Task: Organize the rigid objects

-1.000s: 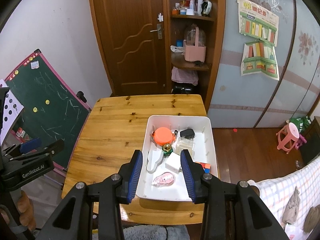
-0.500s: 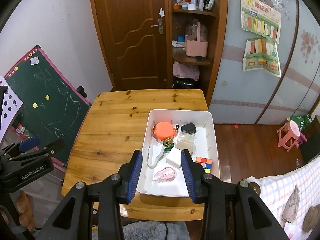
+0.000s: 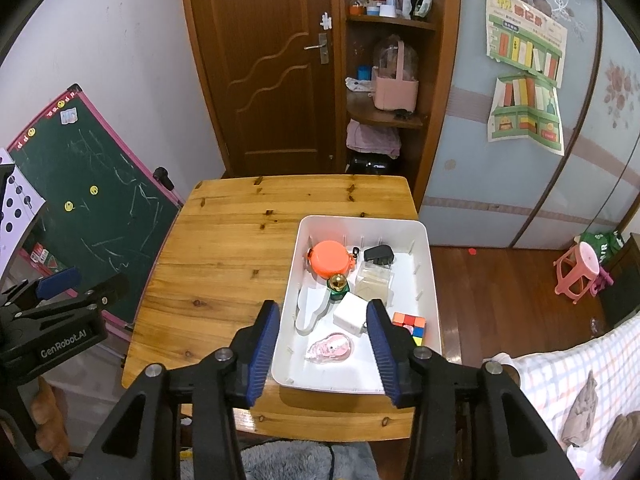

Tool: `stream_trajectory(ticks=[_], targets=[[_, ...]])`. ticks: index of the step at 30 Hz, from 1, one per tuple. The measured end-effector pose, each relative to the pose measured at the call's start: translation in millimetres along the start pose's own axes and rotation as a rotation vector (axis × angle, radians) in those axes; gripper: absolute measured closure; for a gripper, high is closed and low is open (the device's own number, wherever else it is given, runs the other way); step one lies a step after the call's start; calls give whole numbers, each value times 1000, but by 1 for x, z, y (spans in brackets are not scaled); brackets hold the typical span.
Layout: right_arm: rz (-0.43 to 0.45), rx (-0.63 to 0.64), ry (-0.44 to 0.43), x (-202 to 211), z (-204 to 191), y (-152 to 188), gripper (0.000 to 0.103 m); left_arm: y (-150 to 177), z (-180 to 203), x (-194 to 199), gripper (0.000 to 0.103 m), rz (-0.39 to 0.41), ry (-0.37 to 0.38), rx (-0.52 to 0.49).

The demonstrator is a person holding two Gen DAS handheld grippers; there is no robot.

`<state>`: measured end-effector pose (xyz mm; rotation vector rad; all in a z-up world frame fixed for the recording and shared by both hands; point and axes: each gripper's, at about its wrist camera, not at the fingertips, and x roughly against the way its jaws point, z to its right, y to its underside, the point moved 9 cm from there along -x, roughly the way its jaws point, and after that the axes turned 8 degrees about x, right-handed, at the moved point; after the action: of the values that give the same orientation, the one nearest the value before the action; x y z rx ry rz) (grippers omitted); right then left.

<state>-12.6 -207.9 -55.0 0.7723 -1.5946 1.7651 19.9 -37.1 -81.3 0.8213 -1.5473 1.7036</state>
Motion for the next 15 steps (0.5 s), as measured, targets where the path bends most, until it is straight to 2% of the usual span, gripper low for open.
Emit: stream_trajectory(ticks=[15], targets=[[-16,-3,0,-4,1,1,56,-3,4,-6,22,-13,7,-14]])
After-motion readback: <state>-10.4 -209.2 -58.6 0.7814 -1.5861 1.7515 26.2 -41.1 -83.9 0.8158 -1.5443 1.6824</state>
